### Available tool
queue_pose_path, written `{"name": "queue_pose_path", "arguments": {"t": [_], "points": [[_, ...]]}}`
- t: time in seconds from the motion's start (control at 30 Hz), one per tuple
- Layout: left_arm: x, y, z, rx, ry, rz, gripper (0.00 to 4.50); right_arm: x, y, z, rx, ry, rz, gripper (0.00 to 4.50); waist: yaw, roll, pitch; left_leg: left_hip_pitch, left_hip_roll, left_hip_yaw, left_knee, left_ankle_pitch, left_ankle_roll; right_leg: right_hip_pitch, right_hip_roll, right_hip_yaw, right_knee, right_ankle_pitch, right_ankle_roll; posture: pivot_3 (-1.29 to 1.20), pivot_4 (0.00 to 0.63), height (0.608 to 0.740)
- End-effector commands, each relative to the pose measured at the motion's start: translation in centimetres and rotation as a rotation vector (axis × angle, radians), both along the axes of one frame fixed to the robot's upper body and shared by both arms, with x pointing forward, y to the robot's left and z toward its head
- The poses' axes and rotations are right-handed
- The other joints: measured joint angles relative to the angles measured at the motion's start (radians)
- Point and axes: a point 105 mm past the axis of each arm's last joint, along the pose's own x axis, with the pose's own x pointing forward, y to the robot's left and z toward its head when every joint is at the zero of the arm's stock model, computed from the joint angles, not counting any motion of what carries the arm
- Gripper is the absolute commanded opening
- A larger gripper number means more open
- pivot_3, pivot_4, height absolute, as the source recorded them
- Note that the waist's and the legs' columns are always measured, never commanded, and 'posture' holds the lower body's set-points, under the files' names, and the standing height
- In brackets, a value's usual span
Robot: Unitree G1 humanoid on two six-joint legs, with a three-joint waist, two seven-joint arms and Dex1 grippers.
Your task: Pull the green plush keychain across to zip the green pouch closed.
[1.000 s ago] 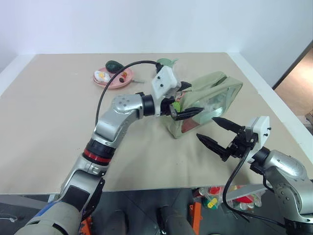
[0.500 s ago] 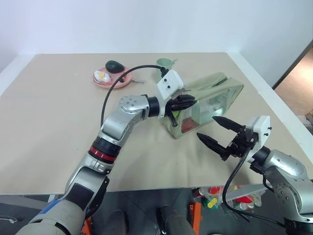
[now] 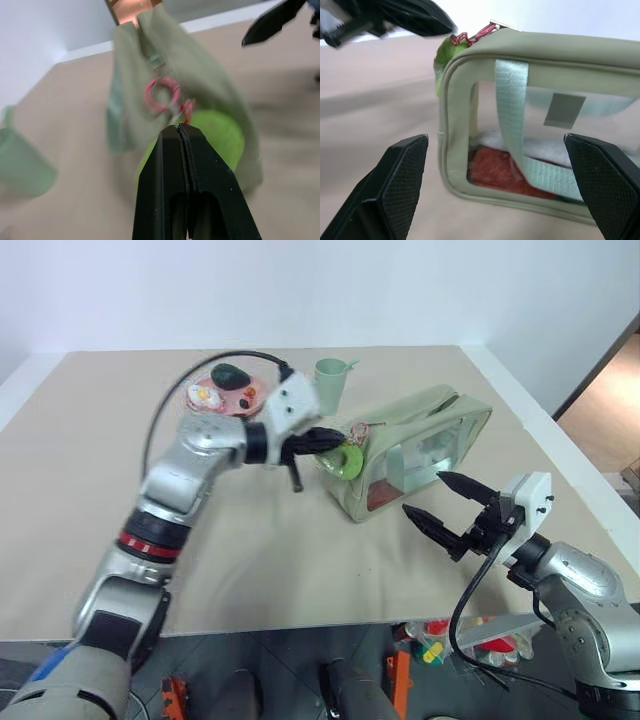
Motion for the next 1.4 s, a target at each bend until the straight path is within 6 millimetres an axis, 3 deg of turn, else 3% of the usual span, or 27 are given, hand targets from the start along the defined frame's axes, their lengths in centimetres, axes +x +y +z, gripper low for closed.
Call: {"name": "queue_pose_path", "arguments": {"t": [0.03, 0.23, 0.27, 0.4, 0.63, 0.87, 1.1, 1.4], "points": [[-0.4, 0.9, 1.8, -0.038, -0.057, -0.027, 0.04, 0.1, 0.0, 0.7, 0.003, -0.043, 0.012, 4.50, 0.005, 0.000, 0.000, 0.000, 0.000, 0.000, 0.000, 0.000, 0.000, 0.000, 0.000, 0.000, 0.000, 0.000, 0.000, 0.00, 0.150, 0.740], [-2.8, -1.4, 2.4, -0.268, 0.144, -0.146, 0.04, 0.3, 0.4, 0.3, 0.010, -0.037, 0.034, 4.50, 0.008, 0.000, 0.000, -0.002, 0.000, 0.000, 0.003, 0.000, 0.000, 0.000, -0.001, -0.001, 0.000, 0.000, 0.001, 0.00, 0.150, 0.740], [-3.1, -1.5, 2.1, -0.277, 0.178, -0.158, 0.55, 0.3, 0.5, 0.3, 0.012, -0.036, 0.036, 4.50, 0.007, 0.000, 0.000, -0.002, -0.001, 0.000, 0.003, 0.000, 0.000, 0.000, -0.002, 0.000, 0.000, 0.000, 0.001, 0.00, 0.150, 0.740], [-5.0, -2.4, 1.9, -0.333, 0.298, -0.232, 1.84, 0.3, 0.5, 0.2, 0.005, -0.033, 0.037, 4.50, 0.003, 0.000, 0.000, -0.001, 0.001, 0.000, 0.003, 0.000, 0.000, 0.000, 0.000, -0.001, 0.001, 0.000, 0.001, 0.00, 0.150, 0.740], [-4.1, -4.0, 0.9, -0.289, 0.264, -0.130, 4.26, 0.2, 0.5, 0.2, 0.004, -0.035, 0.019, 4.50, 0.004, 0.000, 0.000, 0.001, 0.000, -0.001, 0.004, 0.000, 0.001, 0.002, 0.001, 0.000, 0.001, 0.001, 0.000, 0.00, 0.150, 0.740], [-2.8, -6.0, -0.6, -0.245, 0.241, -0.043, 4.26, 0.1, 0.5, 0.5, 0.030, -0.049, -0.003, 4.50, 0.004, 0.000, 0.000, 0.000, -0.001, -0.001, 0.006, 0.000, 0.001, 0.002, 0.000, 0.001, 0.001, 0.001, 0.001, 0.00, 0.150, 0.740], [-1.9, -7.5, -1.6, -0.206, 0.231, 0.006, 4.26, 0.2, -0.2, 2.0, 0.085, -0.111, -0.055, 4.50, 0.004, 0.000, 0.000, 0.000, -0.001, 0.000, 0.006, 0.000, 0.001, 0.002, 0.000, 0.002, 0.001, 0.001, 0.001, 0.00, 0.150, 0.740], [-1.2, -7.8, -2.2, -0.169, 0.228, 0.030, 1.46, 0.0, -0.5, 1.7, 0.074, -0.112, -0.061, 4.50, 0.005, 0.000, 0.000, 0.000, -0.001, -0.001, 0.006, 0.000, 0.001, 0.002, 0.000, 0.002, 0.001, 0.001, 0.001, 0.00, 0.150, 0.740]]}}
